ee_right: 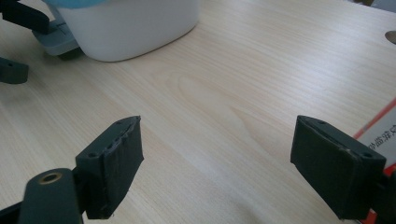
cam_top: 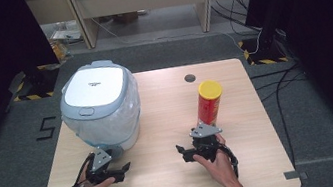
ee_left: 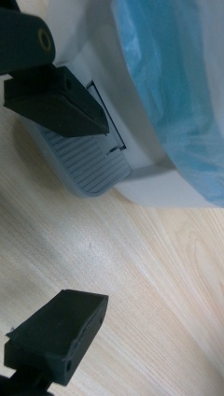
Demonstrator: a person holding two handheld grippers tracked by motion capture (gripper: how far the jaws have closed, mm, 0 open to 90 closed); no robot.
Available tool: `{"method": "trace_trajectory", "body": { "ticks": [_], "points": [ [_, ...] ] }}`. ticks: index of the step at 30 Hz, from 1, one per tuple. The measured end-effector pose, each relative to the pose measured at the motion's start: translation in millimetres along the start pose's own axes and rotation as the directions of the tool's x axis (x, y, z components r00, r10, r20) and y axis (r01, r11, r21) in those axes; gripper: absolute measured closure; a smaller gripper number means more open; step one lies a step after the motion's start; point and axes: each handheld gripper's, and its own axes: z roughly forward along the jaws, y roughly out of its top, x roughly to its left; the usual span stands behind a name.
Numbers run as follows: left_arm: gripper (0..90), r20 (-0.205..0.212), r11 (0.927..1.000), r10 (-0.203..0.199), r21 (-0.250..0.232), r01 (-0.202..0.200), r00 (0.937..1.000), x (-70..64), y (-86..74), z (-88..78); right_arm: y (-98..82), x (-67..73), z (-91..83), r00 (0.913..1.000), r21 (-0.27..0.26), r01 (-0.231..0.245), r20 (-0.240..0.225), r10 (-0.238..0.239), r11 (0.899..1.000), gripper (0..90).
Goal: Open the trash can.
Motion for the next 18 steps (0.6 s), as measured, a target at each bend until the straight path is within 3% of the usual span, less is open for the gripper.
{"method": "trace_trajectory", "body": {
  "ticks": [13, 18],
  "points": [
    [14.6, -0.008, 1.0000, 0.003, 0.000, -0.003, 1.0000, -1.4, -5.9, 5.0, -8.6, -8.7, -7.5, 0.9997, 0.003, -0.022, 0.014, 0.022, 1.000, 17.4],
    [14.6, 0.001, 0.9990, 0.005, 0.044, -0.005, 1.0000, -0.4, -5.5, 9.3, -9.8, -13.8, -11.9, 0.9990, -0.008, -0.035, 0.028, 0.035, 0.999, 17.4]
  ]
}}
